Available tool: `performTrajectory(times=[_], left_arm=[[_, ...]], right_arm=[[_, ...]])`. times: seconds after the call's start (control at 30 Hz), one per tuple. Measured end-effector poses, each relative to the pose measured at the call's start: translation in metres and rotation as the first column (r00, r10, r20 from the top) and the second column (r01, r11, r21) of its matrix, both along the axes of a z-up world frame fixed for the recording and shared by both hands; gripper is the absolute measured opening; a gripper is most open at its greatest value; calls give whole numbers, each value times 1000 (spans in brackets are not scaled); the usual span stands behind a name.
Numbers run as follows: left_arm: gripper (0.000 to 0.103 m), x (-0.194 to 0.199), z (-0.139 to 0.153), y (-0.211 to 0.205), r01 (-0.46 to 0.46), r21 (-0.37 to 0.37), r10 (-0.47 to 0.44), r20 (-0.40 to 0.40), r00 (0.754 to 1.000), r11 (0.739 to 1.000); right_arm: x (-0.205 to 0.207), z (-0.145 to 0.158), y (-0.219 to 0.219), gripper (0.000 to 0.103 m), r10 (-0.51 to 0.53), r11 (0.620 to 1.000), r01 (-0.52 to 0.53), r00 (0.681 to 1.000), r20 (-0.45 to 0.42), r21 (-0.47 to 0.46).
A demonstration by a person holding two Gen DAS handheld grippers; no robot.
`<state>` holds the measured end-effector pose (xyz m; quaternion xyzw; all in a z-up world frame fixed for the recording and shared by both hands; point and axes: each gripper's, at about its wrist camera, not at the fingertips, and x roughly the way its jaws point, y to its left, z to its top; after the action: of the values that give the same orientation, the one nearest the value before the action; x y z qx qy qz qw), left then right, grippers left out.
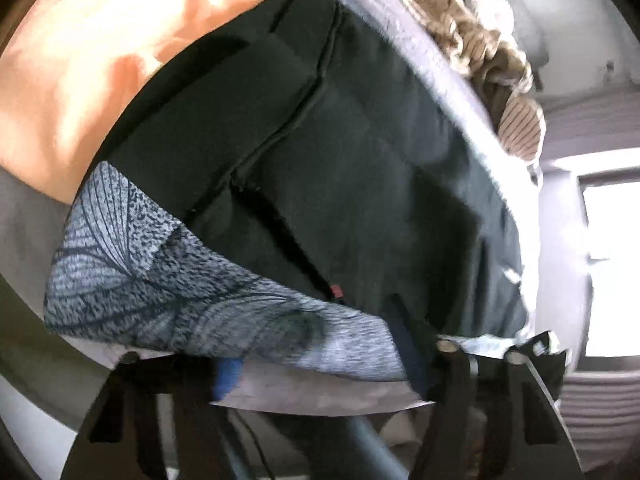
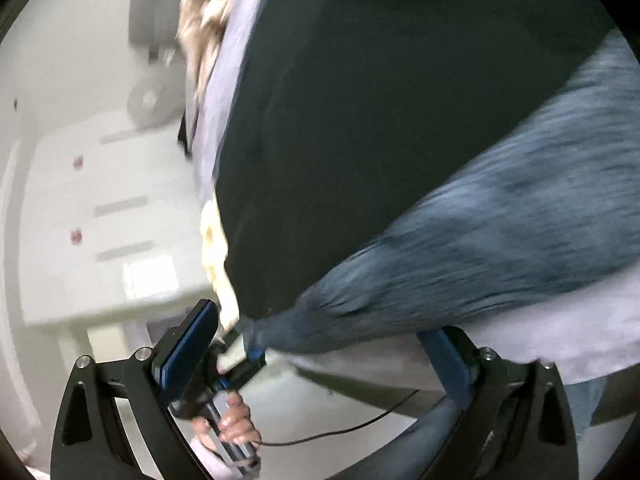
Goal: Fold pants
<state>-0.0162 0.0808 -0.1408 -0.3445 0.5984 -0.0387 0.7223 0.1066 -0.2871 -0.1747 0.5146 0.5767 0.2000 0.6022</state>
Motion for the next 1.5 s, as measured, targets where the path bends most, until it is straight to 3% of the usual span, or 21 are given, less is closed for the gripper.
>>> performTrajectory(times=[0.03, 0.07, 0.1, 0.13, 0.17, 0.2, 0.37, 0.5, 0.63, 0.73, 0.87, 0.97, 1.03, 1.1, 1.13, 1.17, 1.2, 1.23, 1.37, 1.47, 1.5], left_arm=[[43, 2, -4, 1, 7, 17, -6, -17, 1000, 1000], [31, 3, -7, 2, 6, 24, -5, -29, 1000, 1000], [27, 5, -9, 4, 2, 22, -1, -40, 999, 1000], [21, 7, -8, 5, -2, 15, 3, -41, 999, 1000], [18, 6, -4, 11, -3, 9, 3, -36, 999, 1000], [18, 9, 3, 10, 4, 16, -3, -30, 1000, 1000], [17, 36, 61, -5, 28, 91, -34, 57, 998, 995], [18, 72, 109, -8, 2, 118, -20, 153, 988, 993], [18, 130, 128, 1, -4, 173, -34, 220, 975, 985], [18, 190, 110, 6, -14, 218, -35, 218, 975, 976], [20, 251, 52, 5, -1, 309, -40, 126, 991, 951], [20, 262, 16, 3, 10, 343, -34, 66, 997, 939], [20, 264, 9, 3, 3, 337, -26, 65, 998, 942], [27, 261, 17, 7, 3, 299, -26, 71, 997, 954], [44, 257, 27, 9, 4, 299, -30, 82, 996, 954], [81, 250, 40, 11, -3, 342, -30, 89, 996, 940], [96, 246, 50, 13, -18, 386, -23, 100, 995, 922], [103, 238, 64, 15, -40, 428, -15, 125, 992, 903], [103, 227, 76, 11, -20, 474, -46, 127, 991, 880], [103, 242, 49, -3, 24, 509, -71, 73, 995, 860], [103, 248, 36, -8, 33, 519, -73, 57, 996, 854]], right_arm=[[-4, -4, -17, 98, -55, 998, 56, 998, -12, 22], [-8, -7, -27, 87, -97, 994, 98, 995, -26, 48], [-11, -12, -38, 60, -137, 987, 140, 989, -49, 74], [-16, -16, -50, 44, -171, 981, 178, 981, -87, 79], [-17, -17, -56, 21, -180, 979, 188, 978, -104, 78], [-17, -14, -61, 18, -177, 979, 186, 979, -100, 84], [11, 53, -69, 17, 26, 1000, -26, 998, 65, -11], [66, 103, -78, 17, 157, 988, -153, 977, 145, -39], [140, 131, -75, 18, 228, 974, -224, 957, 180, -42], [192, 123, -67, 20, 256, 967, -251, 954, 158, -51], [260, 77, -24, 20, 308, 949, -298, 947, 89, -106], [291, 40, -14, 21, 312, 938, -306, 950, 10, -163], [301, 14, -10, 32, 297, 941, -299, 954, -41, -156], [302, 3, -4, 52, 304, 941, -309, 951, -52, -142], [301, 2, -1, 57, 310, 940, -312, 950, -41, -140], [300, 7, 1, 67, 318, 938, -318, 948, -29, -140], [299, 15, 4, 72, 334, 930, -333, 942, -21, -158], [300, 21, 7, 72, 351, 919, -348, 936, -17, -186], [284, 65, 29, 71, 464, 873, -432, 879, 112, -226], [272, 76, 63, 48, 594, 791, -536, 789, 159, -295], [271, 73, 74, 47, 628, 760, -561, 765, 145, -329]])
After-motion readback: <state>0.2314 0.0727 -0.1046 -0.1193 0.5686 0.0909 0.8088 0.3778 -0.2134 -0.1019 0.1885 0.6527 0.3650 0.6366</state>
